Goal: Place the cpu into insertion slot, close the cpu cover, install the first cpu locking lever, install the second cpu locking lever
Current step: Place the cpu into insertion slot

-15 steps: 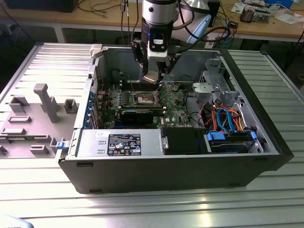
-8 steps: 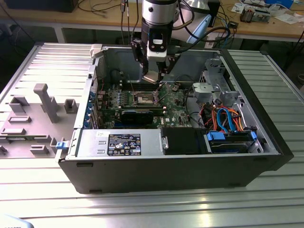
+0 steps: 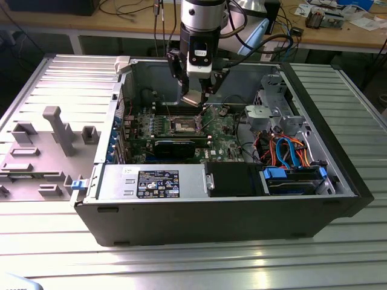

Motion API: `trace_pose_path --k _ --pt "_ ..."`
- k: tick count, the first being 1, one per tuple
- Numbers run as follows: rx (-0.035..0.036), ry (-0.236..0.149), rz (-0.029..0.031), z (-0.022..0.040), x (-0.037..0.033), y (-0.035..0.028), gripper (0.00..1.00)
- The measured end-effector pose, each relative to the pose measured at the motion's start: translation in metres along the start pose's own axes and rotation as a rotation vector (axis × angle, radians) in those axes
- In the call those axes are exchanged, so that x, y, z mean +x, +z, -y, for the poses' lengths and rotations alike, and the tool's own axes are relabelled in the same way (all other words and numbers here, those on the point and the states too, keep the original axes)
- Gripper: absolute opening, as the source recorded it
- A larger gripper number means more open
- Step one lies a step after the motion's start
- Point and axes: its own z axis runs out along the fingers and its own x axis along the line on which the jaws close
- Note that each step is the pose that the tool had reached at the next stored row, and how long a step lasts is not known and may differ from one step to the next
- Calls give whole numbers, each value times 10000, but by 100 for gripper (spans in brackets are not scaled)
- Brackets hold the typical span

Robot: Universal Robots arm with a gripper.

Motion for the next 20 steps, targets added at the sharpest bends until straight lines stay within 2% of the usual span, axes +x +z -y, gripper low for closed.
trace_pose_path --k 20 --pt "-5 303 15 0 0 1 55"
